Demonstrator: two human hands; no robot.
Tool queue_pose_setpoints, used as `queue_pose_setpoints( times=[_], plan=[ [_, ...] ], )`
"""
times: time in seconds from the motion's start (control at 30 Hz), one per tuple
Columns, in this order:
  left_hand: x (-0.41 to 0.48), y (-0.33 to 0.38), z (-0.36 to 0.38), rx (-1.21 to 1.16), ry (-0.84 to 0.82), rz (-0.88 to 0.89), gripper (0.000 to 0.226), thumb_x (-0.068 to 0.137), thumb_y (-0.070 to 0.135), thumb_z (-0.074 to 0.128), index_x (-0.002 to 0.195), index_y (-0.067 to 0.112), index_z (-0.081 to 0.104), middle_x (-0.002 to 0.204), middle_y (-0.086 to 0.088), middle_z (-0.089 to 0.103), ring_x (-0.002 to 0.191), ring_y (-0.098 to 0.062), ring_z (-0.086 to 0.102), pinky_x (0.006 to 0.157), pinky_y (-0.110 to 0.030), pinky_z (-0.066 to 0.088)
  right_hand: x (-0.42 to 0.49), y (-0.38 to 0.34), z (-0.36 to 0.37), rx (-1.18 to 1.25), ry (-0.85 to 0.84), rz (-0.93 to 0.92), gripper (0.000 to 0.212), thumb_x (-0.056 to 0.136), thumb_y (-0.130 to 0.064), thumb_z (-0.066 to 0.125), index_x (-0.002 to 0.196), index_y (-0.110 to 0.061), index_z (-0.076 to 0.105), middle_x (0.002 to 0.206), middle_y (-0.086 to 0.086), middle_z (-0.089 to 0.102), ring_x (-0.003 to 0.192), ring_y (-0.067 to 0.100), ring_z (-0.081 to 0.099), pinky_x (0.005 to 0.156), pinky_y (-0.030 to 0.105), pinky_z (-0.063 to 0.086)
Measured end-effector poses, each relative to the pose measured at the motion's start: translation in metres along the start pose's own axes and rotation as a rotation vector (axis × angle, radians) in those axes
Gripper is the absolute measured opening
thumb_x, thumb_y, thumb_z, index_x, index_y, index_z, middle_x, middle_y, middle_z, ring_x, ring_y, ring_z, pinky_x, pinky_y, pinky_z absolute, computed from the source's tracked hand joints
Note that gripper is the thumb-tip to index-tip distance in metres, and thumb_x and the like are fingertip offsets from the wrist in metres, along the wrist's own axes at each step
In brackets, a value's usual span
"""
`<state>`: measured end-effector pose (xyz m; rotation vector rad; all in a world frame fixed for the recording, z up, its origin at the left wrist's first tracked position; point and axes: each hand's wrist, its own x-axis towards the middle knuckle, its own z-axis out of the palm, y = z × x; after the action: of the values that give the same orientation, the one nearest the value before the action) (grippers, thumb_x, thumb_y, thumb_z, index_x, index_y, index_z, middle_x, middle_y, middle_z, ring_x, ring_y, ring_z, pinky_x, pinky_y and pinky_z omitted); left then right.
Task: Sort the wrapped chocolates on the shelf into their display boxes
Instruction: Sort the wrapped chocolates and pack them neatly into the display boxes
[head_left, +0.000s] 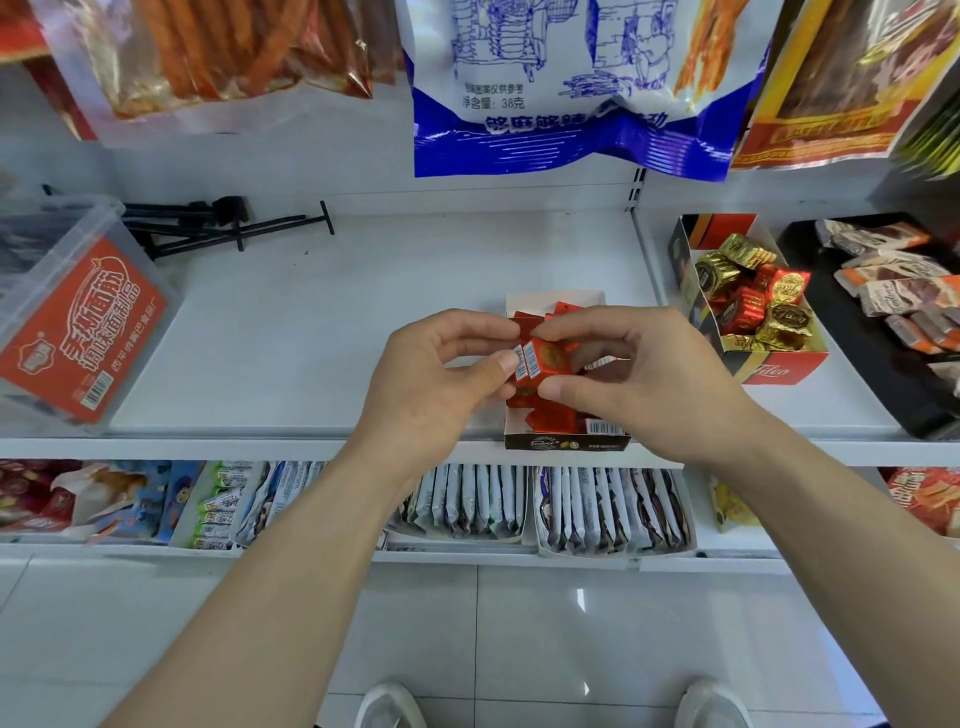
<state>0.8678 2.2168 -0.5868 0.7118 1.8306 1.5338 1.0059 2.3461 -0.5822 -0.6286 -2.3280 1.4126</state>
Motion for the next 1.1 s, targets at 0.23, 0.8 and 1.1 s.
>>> queue_pose_setpoints(
  times=[0.23,0.8,1.1],
  plan=[
    [-0.002,0.002,0.006,-0.019,-0.058,-0.004,0.02,0.089,0.0,0.067,0.102,0.015,0.069,0.098,-0.001,0.074,0.084,-0.017,0.074,0.07,-0.024,0.059,-0.002,0.006,-0.005,-0.135,0.048,-0.034,0.039,0.072,-0.029,0.085,0.11,-0.027,0.075,0.081,-0.006,0.074,0.075,0.007,0.07,0.075,0.033,0.06],
    [0.031,-0.008,0.015,0.785,-0.036,0.16,0.037,0.073,0.022,0.084,0.101,0.038,0.067,0.104,0.01,0.052,0.091,-0.008,0.055,0.081,-0.023,0.043,-0.021,0.02,-0.024,-0.235,0.119,0.046,0.041,0.074,-0.034,0.083,0.113,-0.028,0.072,0.079,-0.02,0.068,0.072,-0.005,0.065,0.061,0.007,0.05],
    [0.04,-0.004,0.016,0.748,-0.001,0.167,0.022,0.073,0.022,0.085,0.085,0.033,0.07,0.089,0.016,0.06,0.077,-0.002,0.057,0.077,-0.028,0.051,-0.023,0.023,-0.029,-0.261,0.098,0.036,0.042,0.076,-0.035,0.081,0.116,-0.028,0.071,0.079,-0.025,0.065,0.075,-0.007,0.063,0.063,0.005,0.047]
  ],
)
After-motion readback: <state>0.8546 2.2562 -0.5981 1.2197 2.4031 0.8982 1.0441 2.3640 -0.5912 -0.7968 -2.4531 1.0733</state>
